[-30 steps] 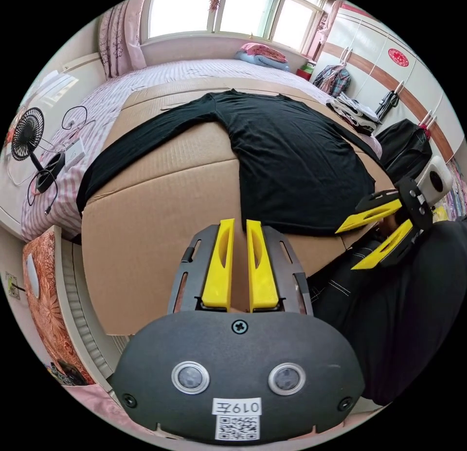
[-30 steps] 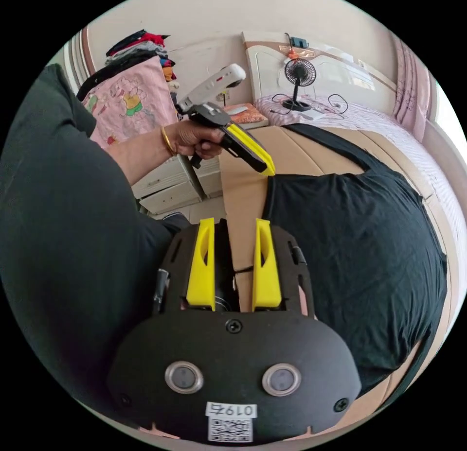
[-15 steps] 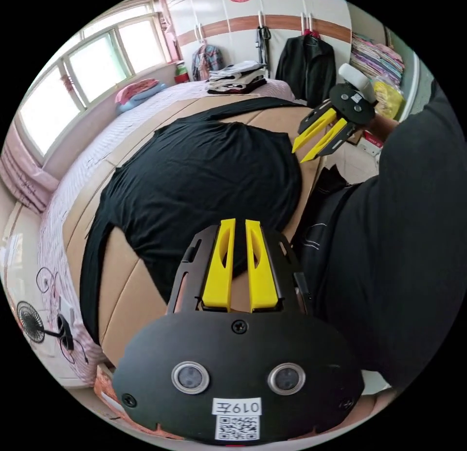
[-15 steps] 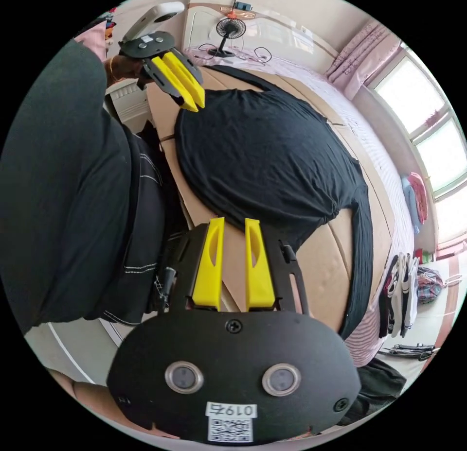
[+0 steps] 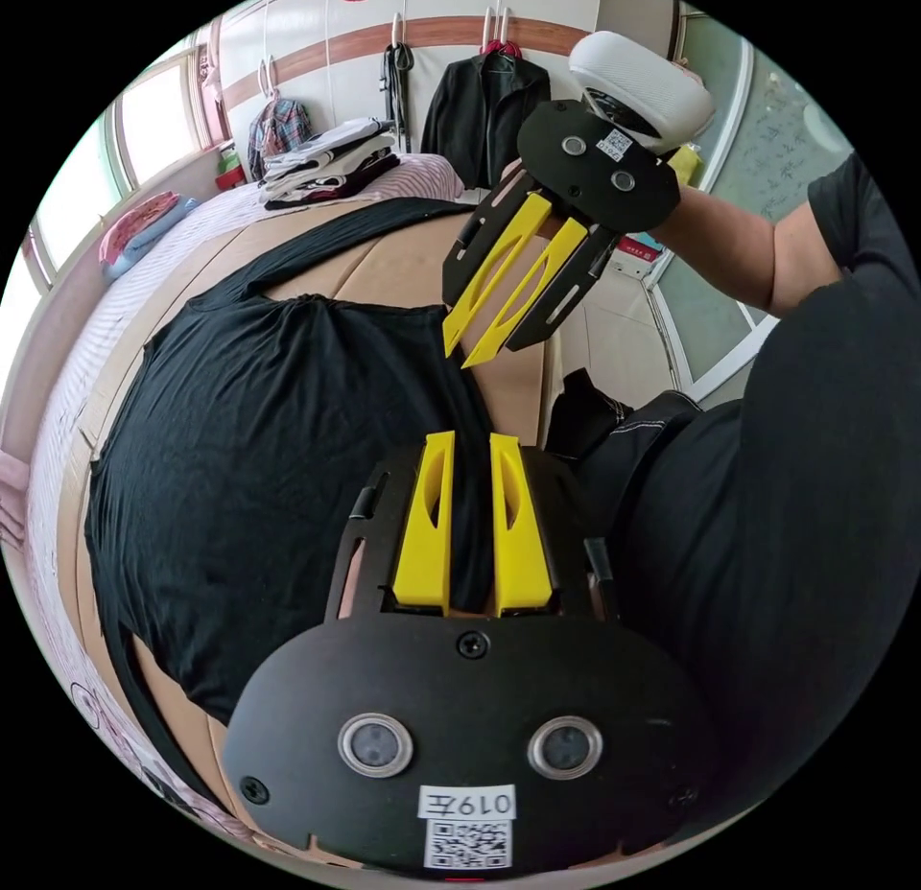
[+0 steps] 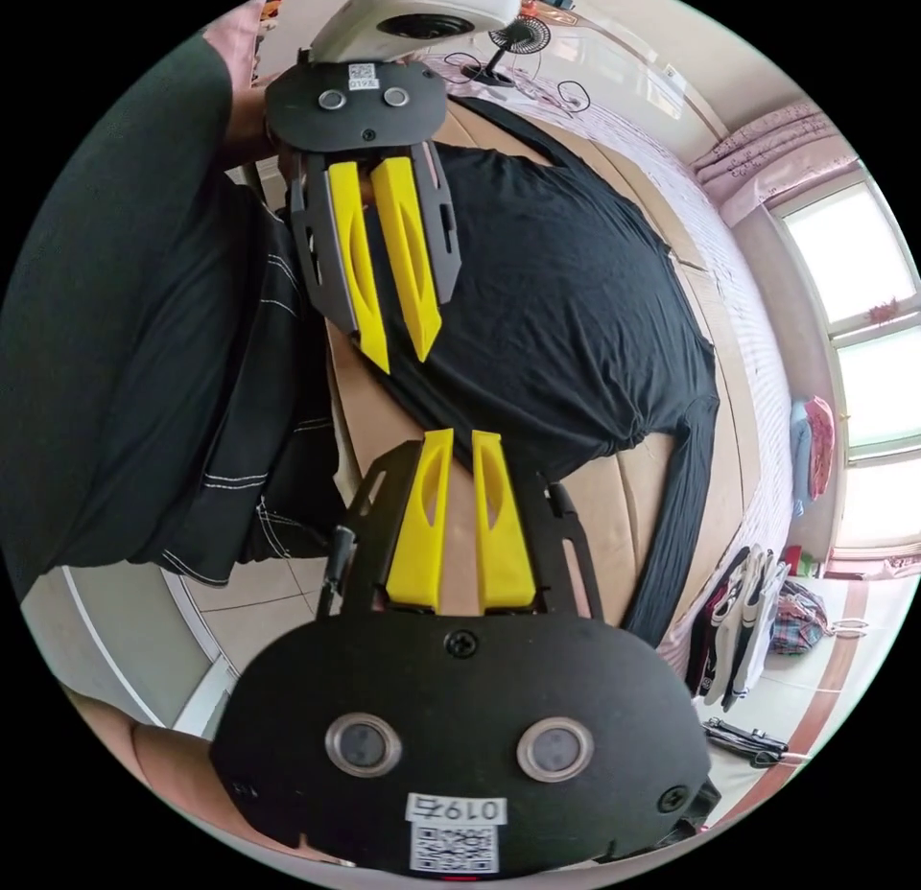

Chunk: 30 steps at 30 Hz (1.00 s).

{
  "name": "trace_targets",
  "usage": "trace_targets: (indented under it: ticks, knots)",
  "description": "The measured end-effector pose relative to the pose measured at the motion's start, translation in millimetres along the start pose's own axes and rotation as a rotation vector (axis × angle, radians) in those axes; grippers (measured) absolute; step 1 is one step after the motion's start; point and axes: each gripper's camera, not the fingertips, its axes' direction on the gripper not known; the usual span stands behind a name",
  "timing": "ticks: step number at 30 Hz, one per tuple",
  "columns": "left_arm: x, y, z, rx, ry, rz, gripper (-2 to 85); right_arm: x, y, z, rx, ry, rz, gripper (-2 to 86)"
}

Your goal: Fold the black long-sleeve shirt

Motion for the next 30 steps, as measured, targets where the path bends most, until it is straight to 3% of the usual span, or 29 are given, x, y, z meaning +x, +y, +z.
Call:
trace_targets:
  ticks: [20, 30]
  knots:
    - [-32.3, -63.9, 48.8, -0.009, 0.082, -0.127, 1.1, 33.3, -20.7, 2.4, -0.031, -0.108, -0.014, -0.8]
    - [-41.6, -75.5, 63.8, -0.009, 0.164, -0.081, 1.0, 42.2, -19.3, 3.0, -0.05, -0.127, -0.021, -0.9]
